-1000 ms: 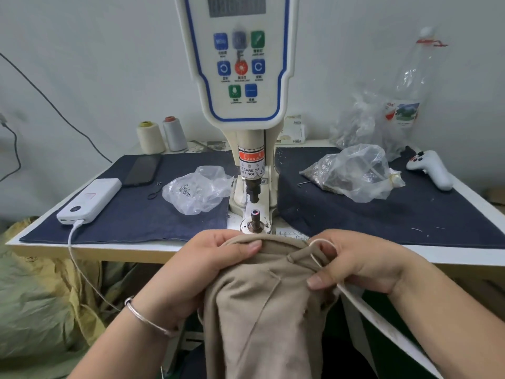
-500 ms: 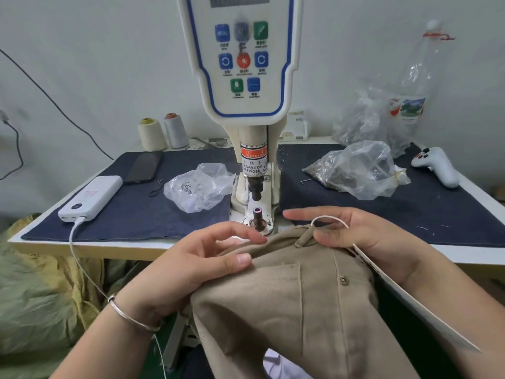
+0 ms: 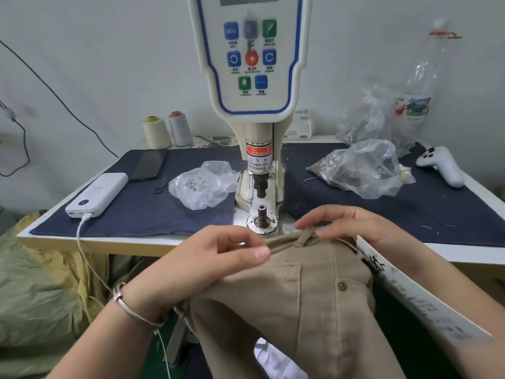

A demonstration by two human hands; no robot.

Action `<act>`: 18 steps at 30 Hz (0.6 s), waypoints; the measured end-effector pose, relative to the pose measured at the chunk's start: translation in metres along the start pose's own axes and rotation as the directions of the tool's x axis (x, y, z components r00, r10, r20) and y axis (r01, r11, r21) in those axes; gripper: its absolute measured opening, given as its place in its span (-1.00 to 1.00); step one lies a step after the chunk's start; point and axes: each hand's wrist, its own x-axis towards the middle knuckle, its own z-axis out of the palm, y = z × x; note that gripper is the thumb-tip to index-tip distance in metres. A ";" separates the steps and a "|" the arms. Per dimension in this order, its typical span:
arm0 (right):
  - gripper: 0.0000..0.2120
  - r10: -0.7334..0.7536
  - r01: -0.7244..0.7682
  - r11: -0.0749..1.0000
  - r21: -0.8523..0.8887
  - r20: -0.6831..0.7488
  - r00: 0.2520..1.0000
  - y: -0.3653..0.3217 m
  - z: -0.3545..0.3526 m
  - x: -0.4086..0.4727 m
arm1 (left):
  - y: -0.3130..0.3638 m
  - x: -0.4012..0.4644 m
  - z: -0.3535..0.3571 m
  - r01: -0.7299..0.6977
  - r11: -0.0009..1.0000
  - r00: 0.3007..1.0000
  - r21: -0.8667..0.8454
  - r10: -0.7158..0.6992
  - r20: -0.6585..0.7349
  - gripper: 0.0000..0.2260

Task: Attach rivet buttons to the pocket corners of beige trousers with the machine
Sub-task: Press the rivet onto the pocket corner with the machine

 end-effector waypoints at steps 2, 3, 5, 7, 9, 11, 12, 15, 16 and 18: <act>-0.71 0.034 -0.034 0.999 -0.002 0.022 0.999 0.002 -0.001 -0.001 | 0.003 -0.001 -0.004 -0.007 0.998 0.999 0.067 0.004 0.043 -0.61; -0.69 0.048 -0.047 0.999 -0.020 0.028 0.998 0.003 0.000 -0.002 | 0.003 0.000 -0.007 -0.020 0.996 0.998 0.083 0.016 0.053 -0.66; -0.63 0.073 -0.069 0.985 -0.157 0.017 0.997 0.003 0.001 -0.004 | 0.001 0.000 -0.010 -0.026 0.999 0.999 0.031 0.025 0.033 -0.74; -0.57 0.057 -0.062 0.907 -0.417 -0.023 0.998 0.002 0.003 -0.005 | -0.003 -0.001 -0.011 -0.001 0.994 1.000 -0.112 0.002 0.015 -0.76; -0.52 0.023 -0.041 0.785 -0.618 -0.037 0.999 0.003 0.007 -0.006 | -0.007 -0.002 -0.007 0.003 0.973 1.000 -0.232 0.000 0.012 -0.79; -0.48 0.031 -0.050 0.723 -0.689 -0.039 0.999 0.005 0.012 -0.007 | -0.012 -0.001 -0.003 -0.019 0.963 0.999 -0.269 0.009 -0.035 -0.85; -0.49 0.039 -0.054 0.710 -0.702 -0.037 0.999 0.007 0.015 -0.008 | -0.014 -0.001 -0.001 -0.025 0.963 0.998 -0.268 0.008 -0.063 -0.86; -0.65 0.006 -0.034 0.729 -0.683 -0.044 0.999 0.013 0.019 -0.008 | -0.016 0.001 0.002 0.002 0.952 0.996 -0.306 -0.031 -0.088 -0.87; -0.69 -0.014 -0.019 0.765 -0.643 -0.046 0.999 0.014 0.018 -0.007 | -0.014 0.000 0.000 0.016 0.953 0.996 -0.303 -0.042 -0.081 -0.85; -0.67 -0.047 0.020 0.857 -0.515 -0.040 0.998 0.012 0.017 -0.007 | -0.008 -0.002 -0.004 0.067 0.966 0.997 -0.251 -0.073 -0.016 -0.75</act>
